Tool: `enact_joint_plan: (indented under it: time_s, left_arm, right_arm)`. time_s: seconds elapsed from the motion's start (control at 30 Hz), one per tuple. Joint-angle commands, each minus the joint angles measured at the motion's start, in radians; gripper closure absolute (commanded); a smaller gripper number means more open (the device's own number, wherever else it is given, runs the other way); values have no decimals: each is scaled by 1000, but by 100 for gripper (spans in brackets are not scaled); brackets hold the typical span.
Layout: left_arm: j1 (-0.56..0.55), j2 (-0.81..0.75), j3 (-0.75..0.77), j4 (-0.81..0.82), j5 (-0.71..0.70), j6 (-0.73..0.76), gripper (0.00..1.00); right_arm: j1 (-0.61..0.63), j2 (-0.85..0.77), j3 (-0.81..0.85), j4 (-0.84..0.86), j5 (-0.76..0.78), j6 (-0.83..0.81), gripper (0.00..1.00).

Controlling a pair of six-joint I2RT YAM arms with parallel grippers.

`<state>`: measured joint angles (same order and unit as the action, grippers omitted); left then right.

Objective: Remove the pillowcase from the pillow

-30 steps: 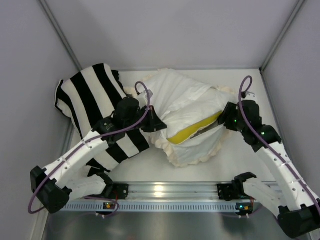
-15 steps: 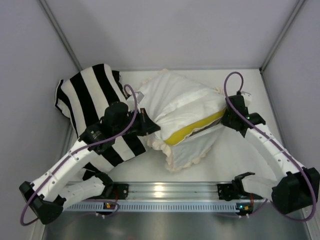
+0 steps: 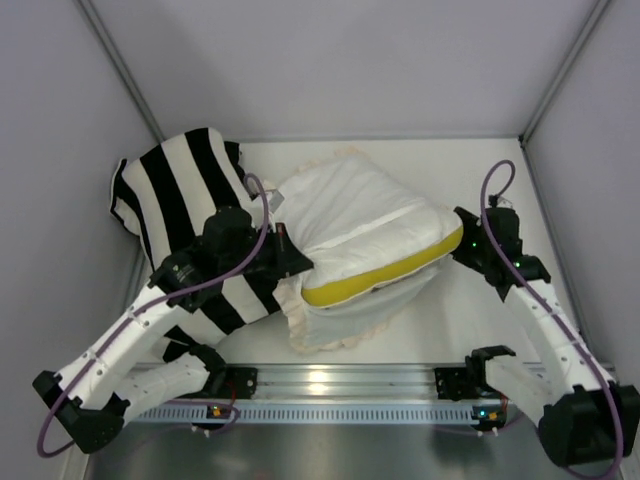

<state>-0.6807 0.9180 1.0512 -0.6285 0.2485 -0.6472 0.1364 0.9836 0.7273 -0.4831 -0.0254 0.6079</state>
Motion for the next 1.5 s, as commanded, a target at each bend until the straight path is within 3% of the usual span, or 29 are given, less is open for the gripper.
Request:
enact_joint_plan:
  time_s: [0.0,0.1,0.23,0.4,0.67,0.77,0.8,0.83,0.93,0.97,1.1,1.23,1.47]
  left_arm:
    - [9,75,-11,174,92,1,100]
    - [-6,193,-4,248,159,1,100]
    - [-86,349,98,279,109,37,100]
    - [-114,524,254,311,104,46,100]
    - [-114,738,412,326,87,20,100]
    - [-114,772,420,325,123,14,80]
    - [-114,771,414,323,130,12,67]
    - [-114,766,405,325,130,12,44]
    - [-114,719,354,325,127,20,25]
    - [-114,704,337,326,124,21,22]
    - [-114,613,248,326,107,-2,19]
    - [-123,588,132,326,65,-55,19]
    - [-248,670,-13,380,-40,-180,24]
  right_arm:
    - [-20,-137,35,3,-15,45,1]
    - [-41,-161,73,-44,-142,24,1]
    - [-43,-212,138,-121,-125,-13,0]
    - [-41,-269,199,-199,65,-31,0]
    - [-49,-151,373,-301,237,-45,0]
    - [-49,-160,388,-299,242,-51,1]
    - [-49,-164,382,-298,233,-59,1]
    - [-47,-169,373,-295,216,-66,1]
    - [-49,-195,264,-221,2,-89,0]
    - [-49,-200,226,-204,-140,-79,1]
    - [-29,-235,1,-83,-326,16,0]
    - [34,-267,-80,-11,-381,70,0]
    - [63,-280,-203,55,-458,84,1]
